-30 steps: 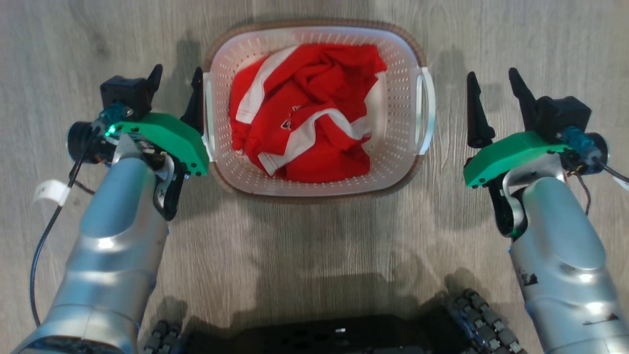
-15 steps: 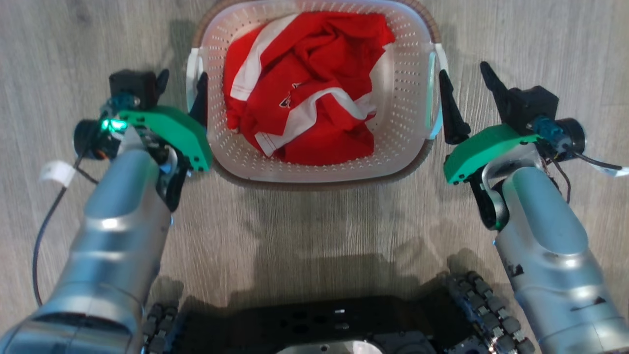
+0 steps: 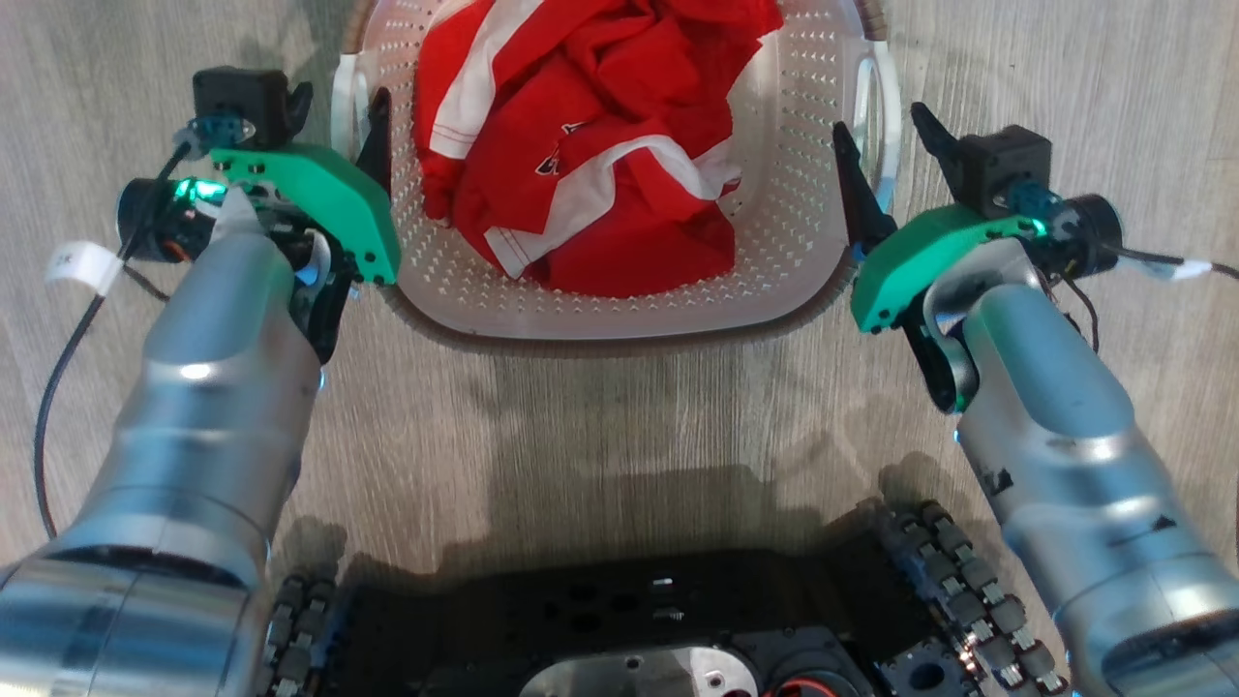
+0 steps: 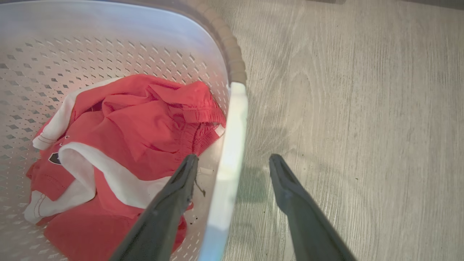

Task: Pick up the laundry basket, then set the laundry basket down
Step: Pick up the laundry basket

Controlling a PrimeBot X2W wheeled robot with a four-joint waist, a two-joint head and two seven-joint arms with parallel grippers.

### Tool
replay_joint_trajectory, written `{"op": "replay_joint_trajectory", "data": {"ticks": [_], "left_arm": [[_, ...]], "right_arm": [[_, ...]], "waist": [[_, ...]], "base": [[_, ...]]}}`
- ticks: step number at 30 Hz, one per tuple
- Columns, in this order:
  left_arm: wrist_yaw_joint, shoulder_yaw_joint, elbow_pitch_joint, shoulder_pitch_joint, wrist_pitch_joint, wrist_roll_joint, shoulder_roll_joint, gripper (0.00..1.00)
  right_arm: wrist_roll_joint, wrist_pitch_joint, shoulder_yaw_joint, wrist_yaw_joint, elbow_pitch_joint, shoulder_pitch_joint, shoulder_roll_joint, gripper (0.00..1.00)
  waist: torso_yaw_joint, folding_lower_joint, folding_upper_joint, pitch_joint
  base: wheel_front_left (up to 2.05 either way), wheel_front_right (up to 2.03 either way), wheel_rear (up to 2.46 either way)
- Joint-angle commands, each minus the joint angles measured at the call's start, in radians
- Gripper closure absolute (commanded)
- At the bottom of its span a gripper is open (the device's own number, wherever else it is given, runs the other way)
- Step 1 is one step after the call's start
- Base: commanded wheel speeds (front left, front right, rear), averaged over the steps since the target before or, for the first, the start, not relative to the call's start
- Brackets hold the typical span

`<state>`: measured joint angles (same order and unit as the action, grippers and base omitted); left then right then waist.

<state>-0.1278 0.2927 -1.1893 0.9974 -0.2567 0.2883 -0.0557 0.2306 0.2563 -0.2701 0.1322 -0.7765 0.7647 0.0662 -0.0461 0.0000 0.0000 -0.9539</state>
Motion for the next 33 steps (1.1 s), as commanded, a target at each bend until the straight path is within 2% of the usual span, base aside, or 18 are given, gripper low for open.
{"op": "replay_joint_trajectory", "data": {"ticks": [1,6,7,8,9,24,33], "left_arm": [[-0.002,-0.004,-0.007,-0.009,-0.005,0.019,-0.022,0.0],[-0.003,0.04,-0.03,0.018,-0.005,0.057,-0.017,0.0],[-0.003,0.05,-0.033,0.023,-0.005,0.065,-0.016,0.56],[-0.003,0.059,-0.036,0.026,-0.002,0.076,-0.015,1.0],[-0.003,0.07,-0.035,0.027,0.005,0.092,-0.013,1.0],[-0.003,0.187,-0.038,0.024,0.051,0.28,-0.019,1.0],[-0.003,0.228,-0.007,-0.01,0.208,0.435,-0.008,1.0]], "right_arm": [[0.01,0.006,-0.029,-0.002,0.001,-0.022,-0.016,0.0],[0.034,0.006,-0.069,-0.002,-0.05,0.011,-0.016,0.0],[0.041,0.006,-0.076,-0.002,-0.059,0.015,-0.016,0.36],[0.044,0.006,-0.084,-0.002,-0.069,0.021,-0.016,0.53],[0.054,0.006,-0.09,-0.002,-0.078,0.025,-0.016,1.0],[0.1,0.006,-0.108,-0.002,-0.162,0.046,-0.016,1.0],[0.213,-0.02,-0.221,-0.002,-0.245,0.056,-0.016,1.0]], "waist": [[-0.001,0.0,0.0,-0.006],[0.003,0.0,0.0,-0.019],[0.005,0.0,0.0,-0.021],[0.006,0.0,0.0,-0.022],[0.007,0.0,0.0,-0.023],[0.028,0.0,0.0,0.029],[0.037,0.0,0.0,0.14]], "base": [[0.0,0.0,0.0],[0.0,0.0,0.0],[0.0,0.0,0.0],[0.0,0.0,0.0],[0.0,0.0,0.0],[0.0,0.0,0.0],[0.0,0.0,0.0]]}}
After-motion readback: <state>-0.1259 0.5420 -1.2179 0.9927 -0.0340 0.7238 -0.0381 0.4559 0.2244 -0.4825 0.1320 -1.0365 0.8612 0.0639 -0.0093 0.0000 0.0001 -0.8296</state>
